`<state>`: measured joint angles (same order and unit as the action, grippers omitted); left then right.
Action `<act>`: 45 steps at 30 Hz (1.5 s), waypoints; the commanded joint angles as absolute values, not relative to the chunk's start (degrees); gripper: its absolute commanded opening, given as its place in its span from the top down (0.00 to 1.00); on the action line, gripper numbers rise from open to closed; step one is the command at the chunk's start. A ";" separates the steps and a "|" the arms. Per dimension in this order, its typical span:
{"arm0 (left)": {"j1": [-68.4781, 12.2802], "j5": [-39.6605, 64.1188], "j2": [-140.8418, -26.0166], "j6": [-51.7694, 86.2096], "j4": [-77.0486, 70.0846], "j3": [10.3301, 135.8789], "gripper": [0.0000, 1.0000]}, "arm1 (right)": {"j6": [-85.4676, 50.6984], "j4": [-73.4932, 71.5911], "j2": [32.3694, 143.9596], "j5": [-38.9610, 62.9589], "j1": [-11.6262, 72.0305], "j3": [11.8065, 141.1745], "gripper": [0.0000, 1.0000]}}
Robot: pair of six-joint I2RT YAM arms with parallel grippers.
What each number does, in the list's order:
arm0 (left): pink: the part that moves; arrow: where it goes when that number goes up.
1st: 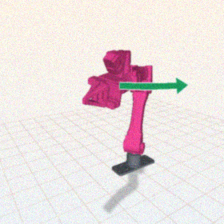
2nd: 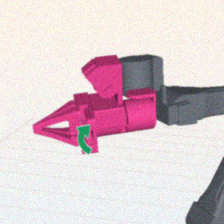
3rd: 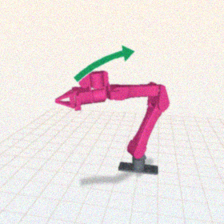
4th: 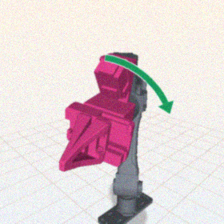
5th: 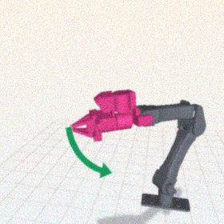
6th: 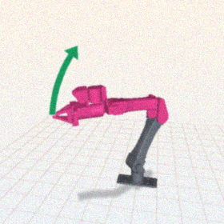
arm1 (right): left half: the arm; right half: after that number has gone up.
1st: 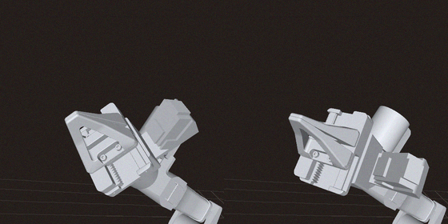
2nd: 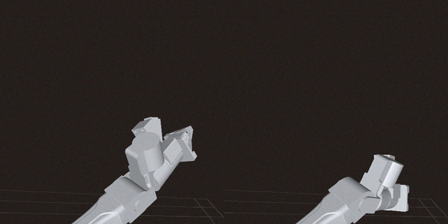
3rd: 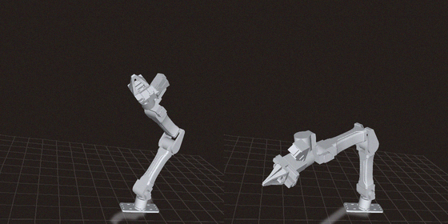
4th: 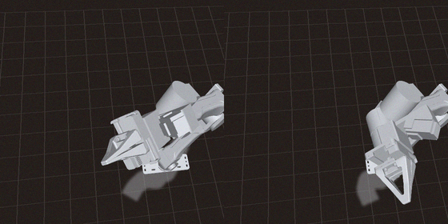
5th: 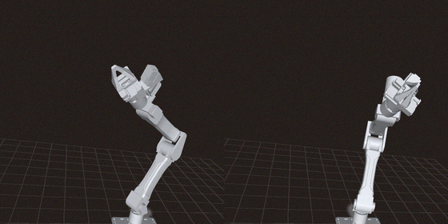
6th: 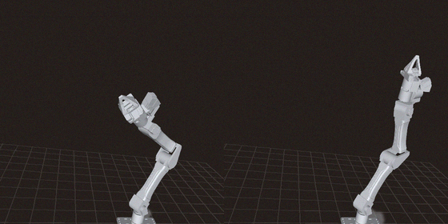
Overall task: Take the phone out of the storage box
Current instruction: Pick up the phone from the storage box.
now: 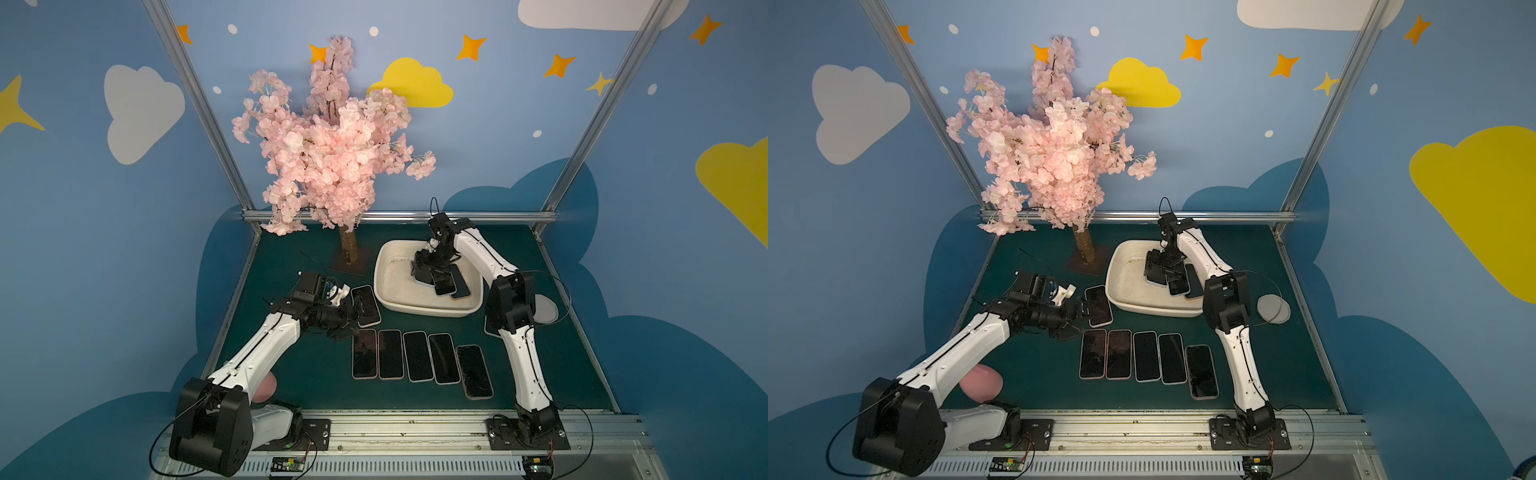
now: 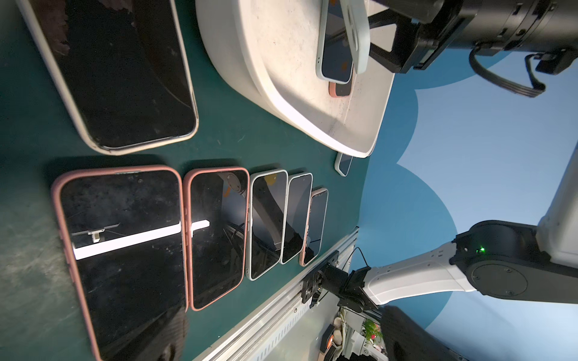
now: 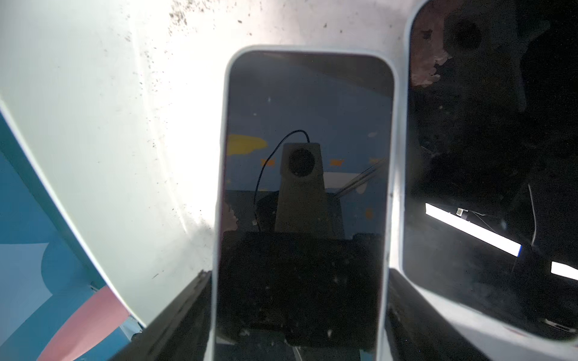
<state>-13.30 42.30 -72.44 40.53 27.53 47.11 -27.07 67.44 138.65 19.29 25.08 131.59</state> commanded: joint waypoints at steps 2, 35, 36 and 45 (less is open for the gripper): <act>-13.41 45.31 -77.18 47.66 17.33 48.96 0.00 | -26.69 66.19 132.03 22.61 25.56 131.08 0.34; -16.66 38.46 -92.89 62.15 7.18 59.99 0.07 | -24.78 56.95 118.08 33.33 38.26 112.92 0.35; -16.29 38.20 -92.58 62.62 6.75 59.45 0.08 | -24.76 56.86 118.04 33.41 38.47 112.80 0.35; -12.01 39.04 -88.07 67.09 1.63 55.39 0.07 | -24.92 56.23 116.88 33.37 39.18 110.48 0.35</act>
<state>-14.63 43.09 -89.17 63.44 5.54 56.51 -26.68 54.54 121.91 29.61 37.71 111.24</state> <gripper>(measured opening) 0.935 0.796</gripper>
